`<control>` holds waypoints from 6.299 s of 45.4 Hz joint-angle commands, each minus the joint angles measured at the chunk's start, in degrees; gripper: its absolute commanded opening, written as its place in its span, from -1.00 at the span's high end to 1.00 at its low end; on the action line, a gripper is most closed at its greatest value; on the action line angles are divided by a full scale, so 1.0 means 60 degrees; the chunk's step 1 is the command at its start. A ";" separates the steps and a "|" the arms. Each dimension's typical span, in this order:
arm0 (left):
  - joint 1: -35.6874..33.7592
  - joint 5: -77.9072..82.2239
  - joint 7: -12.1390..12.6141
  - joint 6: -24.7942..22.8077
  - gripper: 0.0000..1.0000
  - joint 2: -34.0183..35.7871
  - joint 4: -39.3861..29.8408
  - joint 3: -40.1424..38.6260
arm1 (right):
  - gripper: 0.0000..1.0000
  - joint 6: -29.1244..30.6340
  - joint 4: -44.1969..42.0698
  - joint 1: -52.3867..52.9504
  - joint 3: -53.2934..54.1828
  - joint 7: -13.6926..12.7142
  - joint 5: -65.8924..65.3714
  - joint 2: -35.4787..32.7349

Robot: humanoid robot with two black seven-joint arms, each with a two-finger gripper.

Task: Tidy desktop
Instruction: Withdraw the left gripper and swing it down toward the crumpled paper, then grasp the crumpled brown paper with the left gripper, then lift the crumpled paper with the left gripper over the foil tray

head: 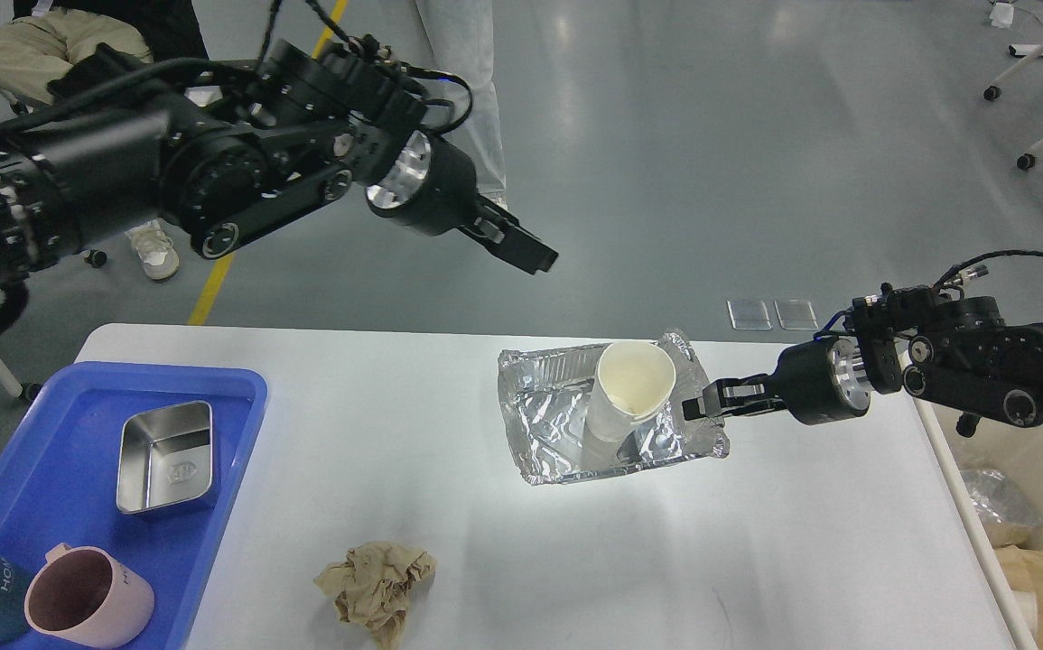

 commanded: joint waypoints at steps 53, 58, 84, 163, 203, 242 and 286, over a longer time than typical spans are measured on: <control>0.8179 -0.6643 -0.0488 0.2722 -0.70 0.5250 -0.0475 -0.9665 | 1.00 -0.0044 -0.0028 -0.0013 -0.0014 -0.0014 0.0336 0.0251; 0.9235 -0.8285 -0.0474 0.3398 -0.73 0.4986 -0.0665 -1.0486 | 1.00 -0.0059 -0.0028 -0.0027 -0.0014 -0.0014 0.0365 0.0251; 1.0584 -0.2577 0.1664 0.3165 -0.70 0.9408 -0.6553 -0.8041 | 1.00 -0.0190 -0.0043 -0.0291 -0.0014 -0.0014 0.0351 0.0398; 0.8694 0.2464 0.1841 0.1596 -0.67 0.7344 -0.6437 -0.4305 | 1.00 -0.0220 -0.0116 -0.0657 -0.0014 0.0000 0.0351 0.0412; 0.7434 0.3666 0.2822 0.2460 -0.68 0.3594 -0.4782 -0.1040 | 1.00 -0.0220 -0.0160 -0.0716 -0.0014 -0.0014 0.0365 0.0603; 0.6424 0.3475 0.3555 0.0293 1.00 0.3638 -0.4928 -0.0775 | 1.00 -0.0352 -0.0160 -0.0804 -0.0014 -0.0014 0.0365 0.0544; -0.0562 -0.0143 0.2090 -0.1978 1.00 0.6789 -0.7829 -0.0599 | 1.00 -0.0278 -0.0131 -0.0321 -0.0145 -0.0029 0.0438 0.0881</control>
